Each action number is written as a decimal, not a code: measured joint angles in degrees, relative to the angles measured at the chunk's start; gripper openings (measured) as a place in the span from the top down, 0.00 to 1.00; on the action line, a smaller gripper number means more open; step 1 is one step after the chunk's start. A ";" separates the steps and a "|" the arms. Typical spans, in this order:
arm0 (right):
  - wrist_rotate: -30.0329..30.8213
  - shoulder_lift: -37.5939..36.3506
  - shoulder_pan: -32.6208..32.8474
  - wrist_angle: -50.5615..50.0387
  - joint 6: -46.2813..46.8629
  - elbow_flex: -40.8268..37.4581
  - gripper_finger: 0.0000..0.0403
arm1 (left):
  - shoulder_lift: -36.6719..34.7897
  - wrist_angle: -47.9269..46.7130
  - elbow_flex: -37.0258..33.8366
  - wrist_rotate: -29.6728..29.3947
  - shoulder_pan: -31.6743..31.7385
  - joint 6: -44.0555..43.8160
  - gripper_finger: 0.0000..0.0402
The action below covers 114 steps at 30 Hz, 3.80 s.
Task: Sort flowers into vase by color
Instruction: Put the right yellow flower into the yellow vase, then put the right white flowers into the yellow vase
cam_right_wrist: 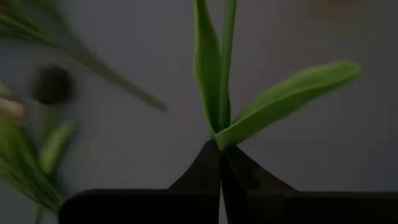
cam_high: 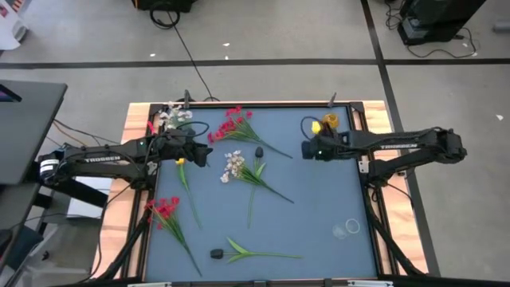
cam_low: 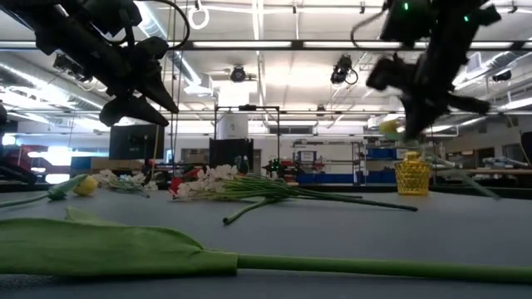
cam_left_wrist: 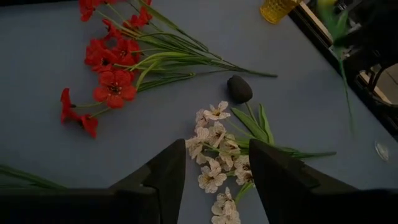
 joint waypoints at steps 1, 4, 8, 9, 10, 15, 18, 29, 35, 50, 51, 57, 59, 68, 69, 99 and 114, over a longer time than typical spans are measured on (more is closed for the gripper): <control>3.48 -0.50 -0.34 0.56 -2.47 1.37 0.98 | 0.00 0.01 0.00 0.00 0.00 -0.03 0.54; 15.67 -1.75 -1.92 2.47 -10.18 4.73 0.98 | 0.00 0.46 0.00 0.01 0.00 0.75 0.54; 29.60 -3.07 -4.59 8.68 -24.06 7.43 0.98 | 0.00 0.65 0.00 0.04 0.00 3.17 0.54; 32.23 -3.38 -5.36 10.95 -28.47 7.98 0.98 | 0.00 0.65 0.00 0.06 0.00 3.61 0.54; 34.35 -3.65 -6.20 13.47 -32.99 8.37 0.98 | 0.00 0.65 0.00 0.07 0.00 4.14 0.54; 37.96 -5.43 -11.06 24.46 -49.30 9.08 0.98 | 0.00 1.31 0.00 0.07 0.00 4.42 0.54; 38.10 -6.58 -14.84 26.82 -51.32 9.10 0.98 | 0.00 2.46 0.00 0.90 0.00 1.44 0.54; 34.37 -9.38 -24.87 27.06 -57.51 9.10 0.98 | -0.02 4.65 0.00 -1.17 0.00 1.37 0.54; 32.72 -9.19 -27.38 28.67 -57.80 6.04 0.98 | -0.02 5.92 0.00 -3.63 0.00 1.48 0.54; 20.09 -9.13 -28.24 29.72 -50.78 -4.34 0.86 | -0.02 7.01 0.00 -7.42 0.07 1.84 0.54; 18.53 -9.15 -28.37 28.74 -50.04 -4.34 0.84 | -0.02 7.01 0.00 -7.76 0.07 1.85 0.54; 7.63 -9.23 -30.53 20.75 -43.77 -4.32 0.70 | -0.02 7.03 0.00 -8.00 0.07 2.81 0.54; 3.44 -9.25 -31.47 17.22 -40.29 -4.32 0.66 | -0.02 7.18 0.00 -7.87 0.07 3.27 0.54; -10.87 -10.43 -31.41 6.07 -28.15 -4.30 0.59 | -0.02 7.21 0.00 -4.58 0.07 3.46 0.54; -11.24 -10.90 -30.68 5.99 -27.71 -4.30 0.59 | -0.02 7.21 0.00 -3.83 0.07 3.91 0.54; -5.87 18.80 9.91 56.28 -18.17 -3.51 0.66 | -0.04 2.99 -0.02 0.01 0.06 20.75 0.54; -11.57 39.88 14.49 34.33 -29.51 21.17 0.66 | -0.04 -2.33 -0.02 4.78 0.04 26.29 0.54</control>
